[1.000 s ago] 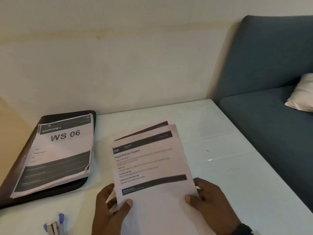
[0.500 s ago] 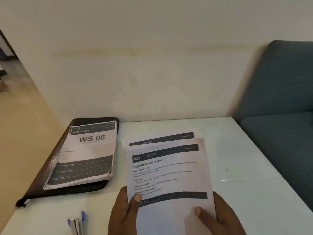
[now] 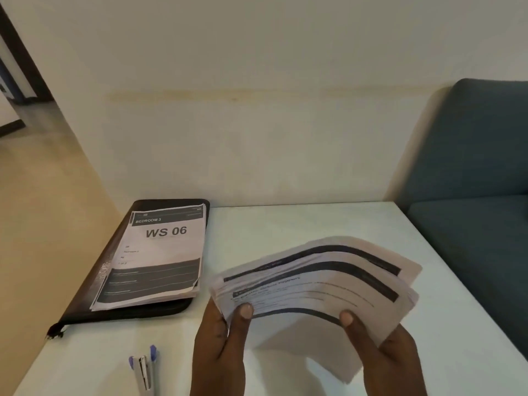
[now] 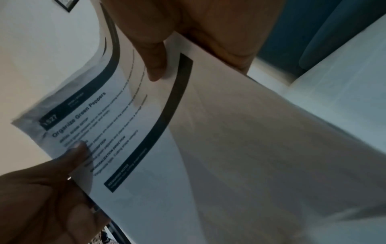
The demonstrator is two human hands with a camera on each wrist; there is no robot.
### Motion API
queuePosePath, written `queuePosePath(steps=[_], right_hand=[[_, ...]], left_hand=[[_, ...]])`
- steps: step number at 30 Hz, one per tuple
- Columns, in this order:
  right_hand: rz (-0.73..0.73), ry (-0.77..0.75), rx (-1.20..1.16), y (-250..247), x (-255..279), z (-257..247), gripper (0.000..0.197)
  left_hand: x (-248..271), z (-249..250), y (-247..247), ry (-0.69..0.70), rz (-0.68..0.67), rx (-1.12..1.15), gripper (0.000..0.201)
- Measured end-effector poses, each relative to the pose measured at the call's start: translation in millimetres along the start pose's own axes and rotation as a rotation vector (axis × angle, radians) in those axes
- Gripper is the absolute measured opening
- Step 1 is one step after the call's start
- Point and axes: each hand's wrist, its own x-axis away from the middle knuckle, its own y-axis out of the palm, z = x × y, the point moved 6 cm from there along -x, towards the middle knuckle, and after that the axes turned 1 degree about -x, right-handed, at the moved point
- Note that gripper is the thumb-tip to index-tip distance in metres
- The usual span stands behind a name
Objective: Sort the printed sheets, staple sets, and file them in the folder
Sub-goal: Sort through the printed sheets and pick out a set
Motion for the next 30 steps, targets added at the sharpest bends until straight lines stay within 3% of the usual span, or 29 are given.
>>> queuePosePath(steps=[2,6,9,17,19,22,27,30], right_hand=[[0.017,-0.012,0.019,-2,0,-5,0.024],[0.009,-0.059,-0.006,-6,3,-16,0.023],[-0.013,-0.098,-0.019,-11,1,-25,0.030],[-0.102,-0.257,-0.071,-13,0,-55,0.034],[-0.144,-0.211,-0.076,-10,0,-48,0.035],[-0.255,-0.103,-0.044,1,0,-30,0.036],[-0.174,-0.098,0.030,2,0,-28,0.034],[-0.162,-0.112,0.015,-1,0,-29,0.023]], left_hand=[[-3,3,2,-0.015,0.013,0.013,0.038],[-2,3,-2,-0.024,-0.001,0.034,0.060],[-3,9,-6,-0.004,-0.037,0.019,0.038],[-8,41,-5,0.182,-0.096,-0.167,0.020],[-8,36,-6,0.136,-0.109,-0.121,0.027],[-8,13,-2,-0.065,-0.148,0.069,0.048],[-3,11,2,-0.112,-0.214,0.143,0.051],[-2,13,6,-0.164,-0.247,0.225,0.050]])
